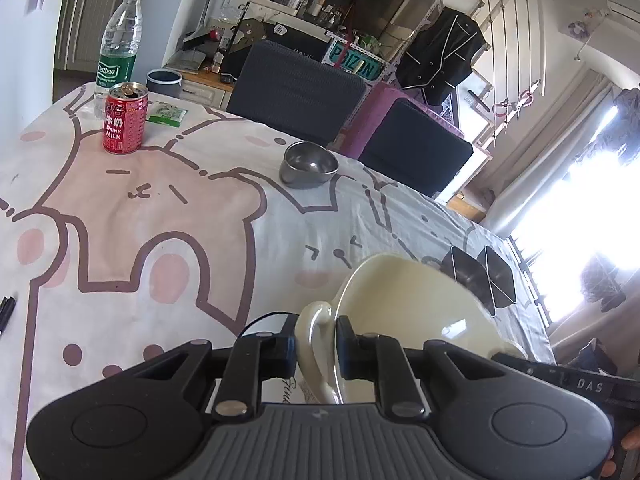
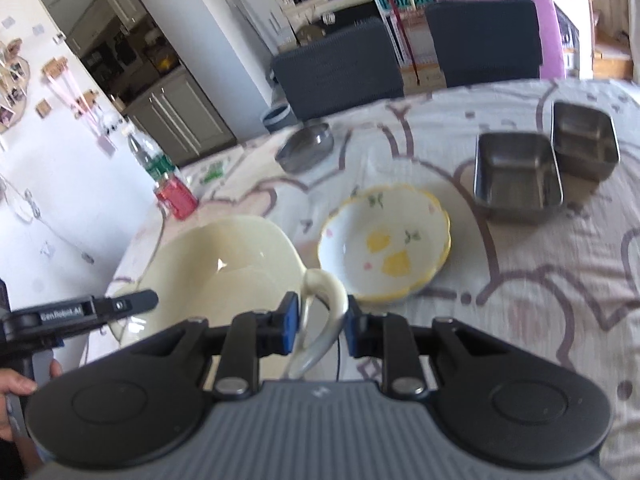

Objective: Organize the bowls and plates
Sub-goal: 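Carry the cream bowl with both grippers toward the white plate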

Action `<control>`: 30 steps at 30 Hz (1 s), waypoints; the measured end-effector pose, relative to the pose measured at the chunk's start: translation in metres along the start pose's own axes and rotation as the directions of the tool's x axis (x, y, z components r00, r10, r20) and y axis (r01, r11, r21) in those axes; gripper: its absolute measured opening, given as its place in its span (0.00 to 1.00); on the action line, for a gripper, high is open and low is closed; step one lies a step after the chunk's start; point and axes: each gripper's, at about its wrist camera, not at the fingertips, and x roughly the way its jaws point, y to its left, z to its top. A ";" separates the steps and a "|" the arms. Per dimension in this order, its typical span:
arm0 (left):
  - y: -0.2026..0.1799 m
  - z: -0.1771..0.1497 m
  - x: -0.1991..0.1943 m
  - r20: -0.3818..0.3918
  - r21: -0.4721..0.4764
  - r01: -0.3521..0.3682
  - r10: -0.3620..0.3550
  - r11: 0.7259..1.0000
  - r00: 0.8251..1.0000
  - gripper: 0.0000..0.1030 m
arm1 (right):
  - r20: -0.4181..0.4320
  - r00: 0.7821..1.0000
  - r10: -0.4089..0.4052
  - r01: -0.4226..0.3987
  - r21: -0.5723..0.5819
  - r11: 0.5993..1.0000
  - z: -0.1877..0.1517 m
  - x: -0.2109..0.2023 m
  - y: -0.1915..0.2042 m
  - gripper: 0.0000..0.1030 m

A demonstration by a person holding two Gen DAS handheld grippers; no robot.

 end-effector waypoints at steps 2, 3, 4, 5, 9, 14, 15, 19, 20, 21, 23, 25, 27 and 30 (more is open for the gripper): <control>0.003 0.000 0.002 -0.002 -0.014 0.000 0.000 1.000 1.000 0.19 | -0.030 1.000 0.005 -0.005 0.012 1.000 -0.002 0.005 -0.002 0.28; 0.005 -0.001 0.003 -0.005 -0.020 -0.001 0.001 1.000 1.000 0.19 | -0.039 0.999 0.007 -0.007 0.016 1.000 -0.002 0.008 -0.002 0.28; 0.006 -0.002 0.003 -0.008 -0.025 -0.003 0.003 1.000 1.000 0.19 | -0.044 0.999 0.006 -0.005 0.016 1.000 -0.002 0.009 -0.002 0.28; 0.007 -0.001 0.004 -0.011 -0.029 -0.005 0.004 1.000 1.000 0.19 | -0.050 0.999 0.003 -0.003 0.014 1.000 -0.002 0.011 -0.001 0.28; 0.012 -0.002 0.008 -0.030 -0.040 -0.012 0.011 0.999 1.000 0.19 | -0.088 0.996 -0.001 0.003 0.023 1.000 -0.004 0.020 -0.001 0.29; 0.017 -0.004 0.015 -0.065 -0.047 -0.028 0.025 0.999 0.998 0.19 | -0.128 0.992 -0.012 0.016 0.029 0.999 -0.006 0.028 -0.001 0.29; 0.018 -0.004 0.016 -0.069 -0.049 -0.028 0.025 0.998 0.997 0.19 | -0.131 0.991 -0.014 0.018 0.028 0.999 -0.005 0.028 0.000 0.29; 0.022 -0.006 0.022 -0.094 -0.048 -0.037 0.032 0.998 0.995 0.20 | -0.140 0.990 -0.022 0.025 0.024 0.999 -0.005 0.030 0.002 0.29; 0.023 -0.006 0.025 -0.107 -0.045 -0.043 0.038 0.998 0.994 0.21 | -0.143 0.989 -0.025 0.029 0.024 0.999 -0.005 0.031 0.002 0.29; 0.023 -0.007 0.027 -0.118 -0.042 -0.048 0.043 0.998 0.992 0.21 | -0.146 0.989 -0.030 0.033 0.022 0.999 -0.005 0.032 0.002 0.29; 0.024 -0.008 0.030 -0.136 -0.037 -0.054 0.049 0.998 0.990 0.21 | -0.154 0.987 -0.038 0.042 0.018 0.999 -0.004 0.035 0.003 0.29; 0.026 -0.008 0.033 -0.145 -0.039 -0.057 0.050 0.998 0.988 0.21 | -0.162 0.986 -0.047 0.050 0.016 0.999 -0.004 0.038 0.003 0.29; 0.028 -0.008 0.035 -0.153 -0.044 -0.059 0.051 0.997 0.987 0.22 | -0.168 0.984 -0.050 0.053 0.017 0.998 -0.004 0.039 0.003 0.29; 0.030 -0.009 0.040 -0.178 -0.041 -0.075 0.066 0.996 0.982 0.24 | -0.172 0.983 -0.055 0.058 0.009 0.998 -0.005 0.042 0.004 0.28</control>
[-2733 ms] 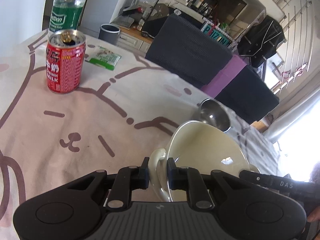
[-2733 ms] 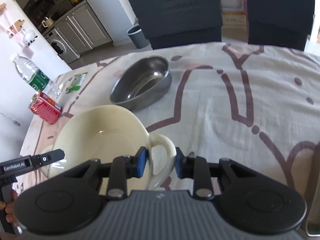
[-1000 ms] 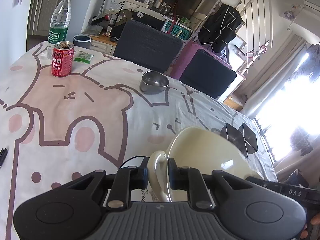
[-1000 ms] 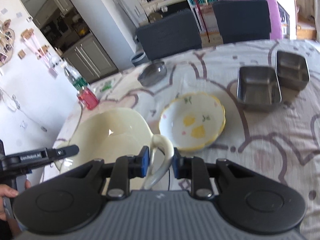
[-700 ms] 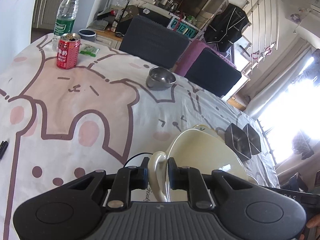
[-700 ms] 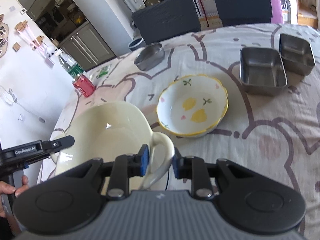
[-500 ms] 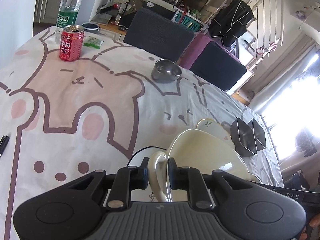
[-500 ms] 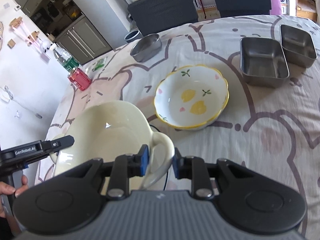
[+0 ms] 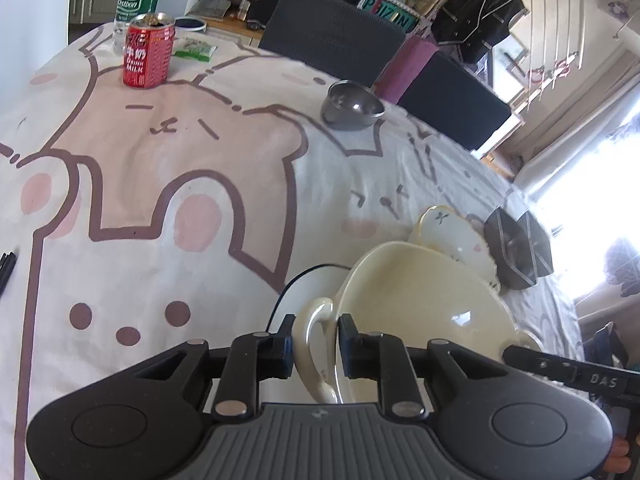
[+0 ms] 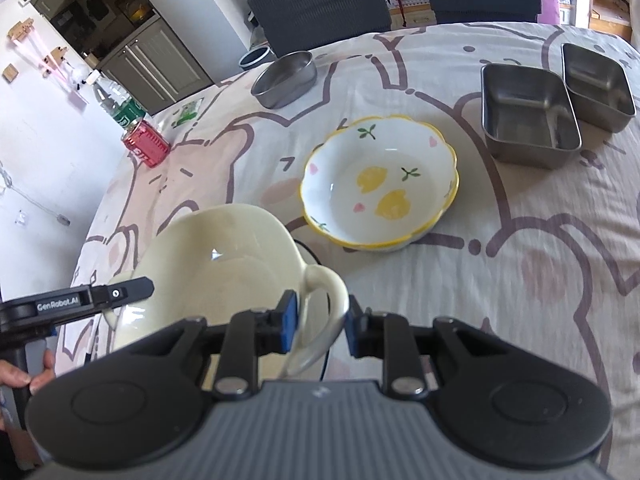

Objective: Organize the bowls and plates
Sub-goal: 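Carry the cream bowl with both grippers toward the white plate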

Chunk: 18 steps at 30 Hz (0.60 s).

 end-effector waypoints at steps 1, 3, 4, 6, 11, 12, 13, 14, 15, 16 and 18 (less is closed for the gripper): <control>0.001 0.000 0.002 -0.011 0.000 -0.007 0.007 1.000 1.000 0.24 | -0.001 1.000 0.000 0.000 -0.005 1.000 0.000 0.001 0.001 0.28; 0.004 0.000 0.006 -0.026 -0.004 -0.013 0.013 1.000 1.000 0.25 | -0.003 1.000 0.000 0.000 -0.015 1.000 0.001 0.002 0.003 0.28; 0.005 0.000 0.008 -0.033 -0.009 -0.014 0.013 1.000 0.999 0.25 | -0.006 1.000 0.000 0.000 -0.018 1.000 0.001 0.003 0.004 0.28; 0.009 0.000 0.011 -0.045 -0.018 -0.018 0.018 1.000 0.999 0.26 | -0.012 1.000 -0.002 0.002 -0.023 1.000 0.002 0.005 0.005 0.28; 0.013 0.001 0.019 -0.072 -0.023 -0.041 0.039 0.999 0.997 0.28 | -0.033 0.999 -0.008 0.007 -0.037 0.999 0.003 0.013 0.009 0.28; 0.014 0.001 0.021 -0.076 -0.024 -0.043 0.042 0.999 0.996 0.28 | -0.035 0.999 -0.008 0.007 -0.040 0.999 0.003 0.014 0.010 0.28; 0.014 0.001 0.022 -0.080 -0.023 -0.046 0.044 0.999 0.996 0.29 | -0.037 0.999 -0.008 0.007 -0.043 0.999 0.003 0.014 0.011 0.28; 0.015 0.001 0.023 -0.082 -0.022 -0.050 0.048 0.999 0.995 0.29 | -0.039 0.999 -0.009 0.007 -0.045 0.999 0.003 0.015 0.011 0.28; 0.015 0.001 0.024 -0.085 -0.020 -0.053 0.051 0.998 0.995 0.29 | -0.041 0.999 -0.009 0.007 -0.047 0.999 0.003 0.016 0.011 0.28; 0.015 0.001 0.025 -0.088 -0.017 -0.058 0.057 0.998 0.995 0.30 | -0.042 0.999 -0.010 0.008 -0.048 0.999 0.003 0.017 0.012 0.28; 0.015 0.001 0.028 -0.094 -0.010 -0.072 0.071 0.997 0.993 0.31 | -0.042 0.999 -0.011 0.009 -0.053 0.999 0.004 0.019 0.014 0.28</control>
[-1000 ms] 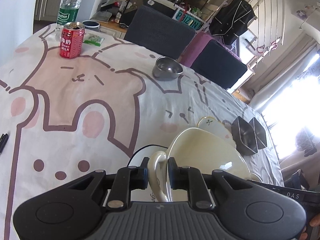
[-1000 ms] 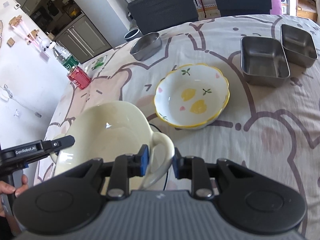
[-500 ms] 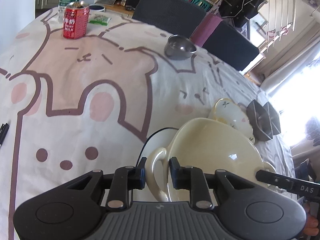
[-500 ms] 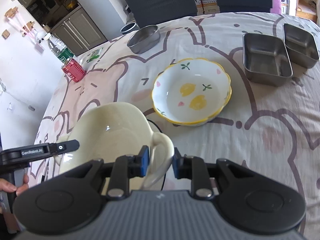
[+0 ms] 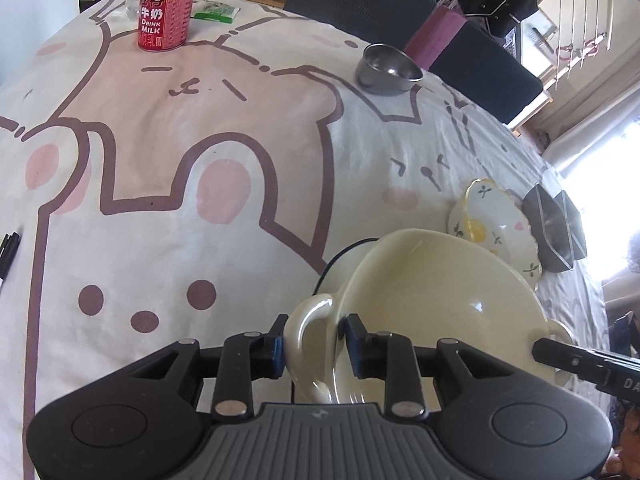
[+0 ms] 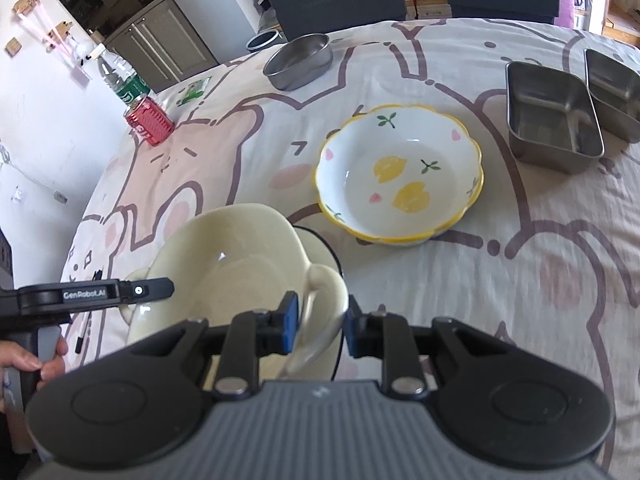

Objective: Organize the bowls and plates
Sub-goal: 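Carry the cream bowl with both grippers toward the white plate, then lower the cream bowl onto the tablecloth and open both grippers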

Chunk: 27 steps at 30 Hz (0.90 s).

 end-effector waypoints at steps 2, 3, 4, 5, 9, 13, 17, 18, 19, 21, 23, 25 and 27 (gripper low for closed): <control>0.001 0.001 0.003 -0.007 0.002 -0.011 0.011 1.000 1.000 0.32 | 0.000 1.000 0.002 -0.002 -0.006 1.000 0.001 0.001 0.002 0.27; 0.001 0.001 0.004 -0.011 0.001 -0.015 0.015 1.000 1.000 0.32 | -0.001 1.000 0.002 -0.002 -0.009 1.000 0.000 0.002 0.003 0.27; 0.002 0.001 0.006 -0.015 0.000 -0.016 0.016 1.000 1.000 0.32 | -0.003 1.000 0.001 -0.001 -0.013 1.000 0.000 0.002 0.004 0.27; 0.002 0.001 0.007 -0.018 -0.002 -0.016 0.016 1.000 1.000 0.32 | -0.006 1.000 -0.001 0.001 -0.015 1.000 0.000 0.003 0.004 0.27; 0.003 0.002 0.009 -0.025 0.000 -0.014 0.014 1.000 1.000 0.32 | -0.012 1.000 -0.006 0.006 -0.013 1.000 0.001 0.006 0.004 0.27; 0.004 0.003 0.011 -0.028 -0.005 -0.013 0.013 1.000 1.000 0.33 | -0.010 1.000 -0.003 0.003 -0.008 1.000 0.002 0.006 0.004 0.27; 0.004 0.003 0.013 -0.033 0.003 -0.027 0.027 1.000 0.999 0.34 | -0.010 1.000 -0.004 0.004 -0.009 1.000 0.002 0.006 0.005 0.27; 0.003 0.003 0.014 -0.036 0.010 -0.034 0.034 0.999 0.999 0.34 | -0.010 1.000 0.000 0.000 -0.011 1.000 0.002 0.006 0.005 0.27; 0.004 0.003 0.014 -0.033 0.011 -0.034 0.035 0.999 0.999 0.34 | -0.009 1.000 0.004 -0.004 -0.012 1.000 0.002 0.006 0.006 0.27; 0.004 0.003 0.014 -0.033 0.010 -0.033 0.034 0.999 0.999 0.35 | -0.006 1.000 0.006 -0.006 -0.017 1.000 0.002 0.006 0.007 0.26; 0.005 0.003 0.014 -0.033 0.010 -0.032 0.033 0.999 0.999 0.35 | -0.005 1.000 0.006 -0.006 -0.019 1.000 0.003 0.006 0.008 0.26; 0.005 0.004 0.014 -0.033 0.011 -0.032 0.033 0.999 0.999 0.35 | -0.005 1.000 0.005 -0.005 -0.018 1.000 0.003 0.006 0.008 0.26; 0.005 0.004 0.014 -0.034 0.010 -0.032 0.033 0.999 0.999 0.35 | -0.005 1.000 0.007 -0.007 -0.018 1.000 0.003 0.006 0.007 0.26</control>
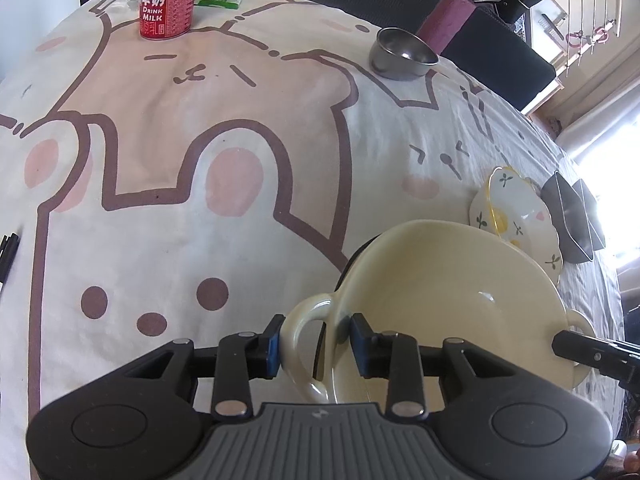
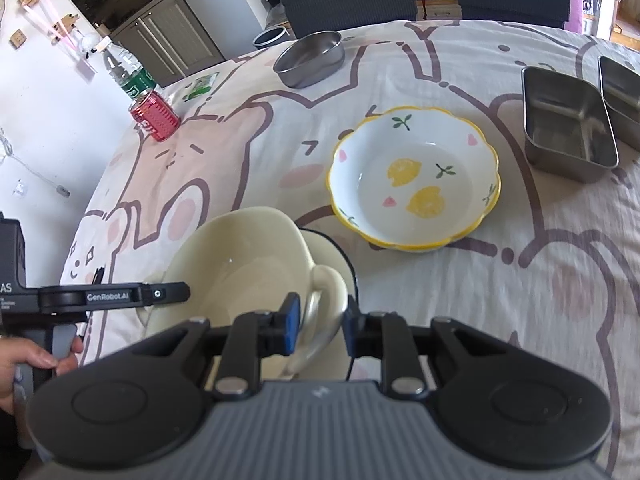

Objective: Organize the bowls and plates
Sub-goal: 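Lower the cream bowl onto the tablecloth and open both grippers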

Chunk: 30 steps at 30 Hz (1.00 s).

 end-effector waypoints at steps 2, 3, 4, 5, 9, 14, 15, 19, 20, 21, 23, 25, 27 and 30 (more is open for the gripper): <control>0.000 0.000 0.000 0.000 0.002 0.000 0.000 1.000 1.000 0.35 | -0.001 1.000 0.000 0.000 0.000 1.000 0.000 0.000 0.000 0.26; 0.000 0.000 0.000 0.001 0.005 -0.001 0.001 1.000 1.000 0.35 | -0.002 1.000 0.001 -0.001 -0.001 1.000 0.000 0.000 0.000 0.26; -0.001 -0.001 0.000 0.002 0.008 -0.002 0.002 1.000 1.000 0.35 | -0.003 1.000 0.001 -0.001 -0.002 1.000 0.000 0.000 0.000 0.26; -0.001 -0.001 -0.001 0.003 0.013 -0.005 0.005 1.000 1.000 0.35 | -0.006 1.000 0.000 0.000 -0.003 1.000 0.000 0.001 0.000 0.26; -0.001 -0.002 -0.001 0.004 0.015 -0.010 0.010 1.000 1.000 0.35 | -0.029 1.000 -0.009 0.009 -0.009 1.000 -0.001 0.003 0.000 0.26; -0.002 -0.001 -0.001 0.001 0.019 -0.012 0.012 1.000 1.000 0.35 | -0.041 0.999 -0.012 0.011 -0.021 1.000 -0.003 0.003 0.001 0.27; -0.002 -0.002 -0.001 0.001 0.023 -0.014 0.014 1.000 1.000 0.35 | -0.045 0.999 -0.015 0.014 -0.023 1.000 -0.003 0.004 0.002 0.27; -0.005 -0.002 -0.002 0.001 0.039 -0.016 0.016 0.999 1.000 0.34 | -0.068 0.997 -0.031 0.029 -0.031 0.999 -0.005 0.006 0.002 0.28; -0.005 -0.002 -0.001 -0.002 0.043 -0.016 0.016 0.999 1.000 0.34 | -0.074 0.997 -0.038 0.035 -0.035 0.999 -0.006 0.007 0.002 0.28; -0.006 -0.002 -0.001 -0.003 0.047 -0.016 0.016 0.999 1.000 0.34 | -0.081 0.996 -0.044 0.041 -0.039 0.998 -0.006 0.008 0.003 0.28; -0.007 -0.002 -0.001 -0.001 0.051 -0.019 0.019 0.999 1.000 0.34 | -0.089 0.995 -0.053 0.049 -0.046 0.998 -0.007 0.009 0.003 0.29; -0.008 -0.002 -0.001 0.000 0.053 -0.019 0.019 0.998 1.000 0.34 | -0.095 0.994 -0.057 0.052 -0.048 0.997 -0.007 0.010 0.003 0.29; -0.008 -0.002 -0.001 -0.002 0.055 -0.015 0.016 0.998 1.000 0.34 | -0.100 0.993 -0.061 0.056 -0.053 0.997 -0.008 0.010 0.003 0.30; -0.008 -0.002 0.000 -0.010 0.060 -0.010 0.011 0.998 1.000 0.34 | -0.111 0.991 -0.073 0.065 -0.068 0.996 -0.008 0.012 0.004 0.31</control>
